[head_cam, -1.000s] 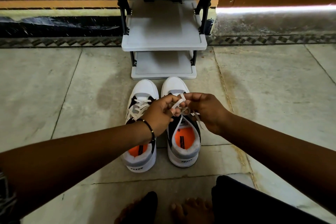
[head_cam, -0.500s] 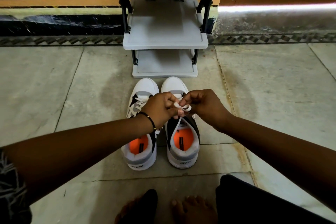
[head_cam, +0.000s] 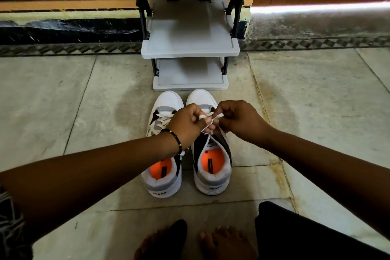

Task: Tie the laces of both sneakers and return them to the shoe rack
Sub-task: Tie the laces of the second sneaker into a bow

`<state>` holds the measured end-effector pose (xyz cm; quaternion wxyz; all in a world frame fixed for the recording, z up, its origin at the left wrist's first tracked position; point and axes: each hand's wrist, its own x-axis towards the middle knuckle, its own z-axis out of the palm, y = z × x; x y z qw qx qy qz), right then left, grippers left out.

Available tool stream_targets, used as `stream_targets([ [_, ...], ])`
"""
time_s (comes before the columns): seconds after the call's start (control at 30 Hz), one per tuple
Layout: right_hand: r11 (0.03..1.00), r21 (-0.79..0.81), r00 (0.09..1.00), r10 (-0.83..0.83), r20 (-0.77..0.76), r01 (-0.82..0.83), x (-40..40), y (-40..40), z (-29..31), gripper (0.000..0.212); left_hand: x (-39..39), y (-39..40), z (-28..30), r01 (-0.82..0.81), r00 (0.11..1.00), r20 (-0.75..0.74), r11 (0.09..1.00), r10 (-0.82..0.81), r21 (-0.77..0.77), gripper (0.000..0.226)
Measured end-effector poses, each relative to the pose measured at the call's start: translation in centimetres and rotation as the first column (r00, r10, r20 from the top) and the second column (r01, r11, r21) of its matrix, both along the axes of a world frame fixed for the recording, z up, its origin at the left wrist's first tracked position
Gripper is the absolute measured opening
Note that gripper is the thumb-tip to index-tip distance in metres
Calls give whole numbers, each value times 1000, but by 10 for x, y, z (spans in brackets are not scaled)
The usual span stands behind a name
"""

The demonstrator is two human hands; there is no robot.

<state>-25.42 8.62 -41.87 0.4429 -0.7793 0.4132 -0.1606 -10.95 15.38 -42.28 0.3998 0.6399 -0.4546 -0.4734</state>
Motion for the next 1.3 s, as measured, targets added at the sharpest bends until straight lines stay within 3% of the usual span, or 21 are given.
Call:
stream_targets([
  [0.1, 996, 7, 996, 84, -24, -84, 2, 5, 1, 15, 0, 1, -1, 13, 996, 87, 1000, -12, -8, 25],
  [0.23, 994, -55, 994, 97, -42, -99, 0, 5, 2, 18, -2, 2, 2, 10, 998, 59, 1000, -9, -8, 25],
  [0.33, 984, 176, 992, -50, 112, 30, 2, 10, -1, 14, -3, 3, 7, -6, 1000, 30, 1000, 6, -2, 23],
  [0.4, 917, 384, 952, -205, 226, 106, 5, 13, -2, 11, -2, 4, 8, -4, 1000, 12, 1000, 4, 7, 16],
  [0.47, 855, 501, 923, -292, 249, 135, 7, 16, -3, 10, 0, 4, 9, 15, 1000, 14, 999, -16, 38, 17],
  [0.57, 821, 555, 933, -293, 210, 133, 10, 16, -1, 12, 3, 4, 11, 37, 999, 9, 995, -38, 96, 29],
  [0.67, 817, 553, 943, -293, 158, 161, 13, 16, -2, 14, 6, 3, 11, 45, 997, 58, 996, -50, 79, 17],
  [0.77, 805, 561, 932, -329, 154, 191, 17, 17, -2, 15, 6, 3, 10, 33, 992, 120, 999, -35, 20, 24],
  [0.87, 887, 449, 964, -205, 167, 111, 16, 17, 2, 13, 6, 4, 7, -18, 987, 162, 1000, 21, -20, 23],
  [0.93, 941, 336, 983, -104, 150, 48, 15, 18, 2, 13, 7, 4, 4, -48, 990, 129, 999, 51, -26, 22],
  [1.0, 963, 262, 983, -111, 145, 70, 12, 17, 0, 16, 5, 4, 6, -52, 997, 47, 998, 54, -42, 20],
  [1.07, 940, 323, 970, -173, 172, 111, 11, 14, -2, 17, 1, 6, 10, -41, 999, -9, 998, 41, -47, 15],
  [1.2, 901, 412, 956, -227, 184, 135, 10, 10, -5, 14, 3, 7, 9, 13, 998, -55, 999, -11, 31, 13],
  [1.3, 979, 165, 983, -140, 122, 119, 10, 9, -6, 12, 10, 2, 6, 20, 997, -77, 981, -6, 193, 9],
])
